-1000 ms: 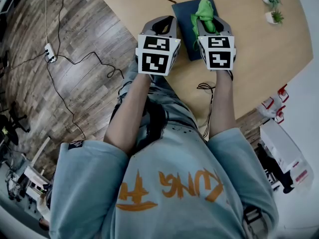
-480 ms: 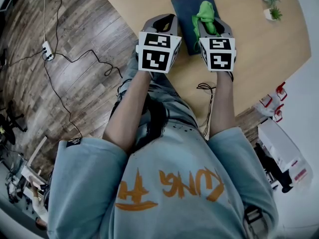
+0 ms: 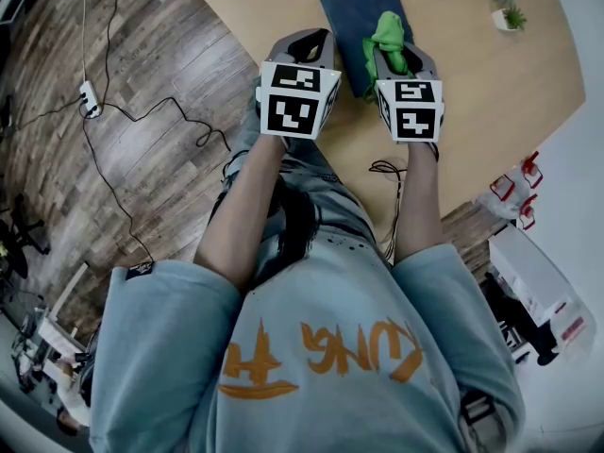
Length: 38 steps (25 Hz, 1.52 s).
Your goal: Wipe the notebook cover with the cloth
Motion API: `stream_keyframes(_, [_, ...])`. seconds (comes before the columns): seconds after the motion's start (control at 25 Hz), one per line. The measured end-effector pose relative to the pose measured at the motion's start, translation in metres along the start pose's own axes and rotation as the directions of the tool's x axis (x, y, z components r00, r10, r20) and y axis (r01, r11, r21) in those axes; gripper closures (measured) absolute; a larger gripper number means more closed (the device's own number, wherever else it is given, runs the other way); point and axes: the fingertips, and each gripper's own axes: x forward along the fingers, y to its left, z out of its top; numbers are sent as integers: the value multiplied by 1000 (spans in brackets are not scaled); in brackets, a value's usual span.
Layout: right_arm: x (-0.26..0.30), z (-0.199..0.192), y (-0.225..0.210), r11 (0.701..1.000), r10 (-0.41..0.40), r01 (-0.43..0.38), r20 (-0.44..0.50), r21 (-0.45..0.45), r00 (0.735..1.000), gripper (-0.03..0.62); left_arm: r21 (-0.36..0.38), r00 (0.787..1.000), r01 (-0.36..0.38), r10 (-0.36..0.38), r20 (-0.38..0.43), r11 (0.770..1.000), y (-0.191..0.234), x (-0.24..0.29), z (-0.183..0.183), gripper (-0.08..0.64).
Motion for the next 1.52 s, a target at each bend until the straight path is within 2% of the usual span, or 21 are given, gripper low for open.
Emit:
stream_keyframes(0.44, [-23, -24, 0, 999, -13, 13, 10, 42, 1000, 469, 46, 1000, 28, -28, 0, 999, -21, -6, 1, 545])
stream_keyframes(0.8, [-38, -43, -1, 993, -6, 6, 2, 120, 1000, 469, 107, 997, 69, -67, -24, 992, -41, 3, 7, 545])
stream_keyframes(1.0, [-47, -47, -9, 990, 1, 1, -14, 138, 1000, 466, 83, 994, 105, -104, -9, 991, -56, 11, 15, 545])
stream_keyframes(1.24, [-43, -29, -45, 982, -29, 21, 42, 186, 999, 466, 85, 995, 94, -91, -35, 992, -52, 20, 12, 545])
stream_keyframes(1.52, [-4, 21, -69, 990, 8, -20, 90, 137, 996, 466, 66, 998, 61, -58, -38, 996, -34, 28, 21, 545])
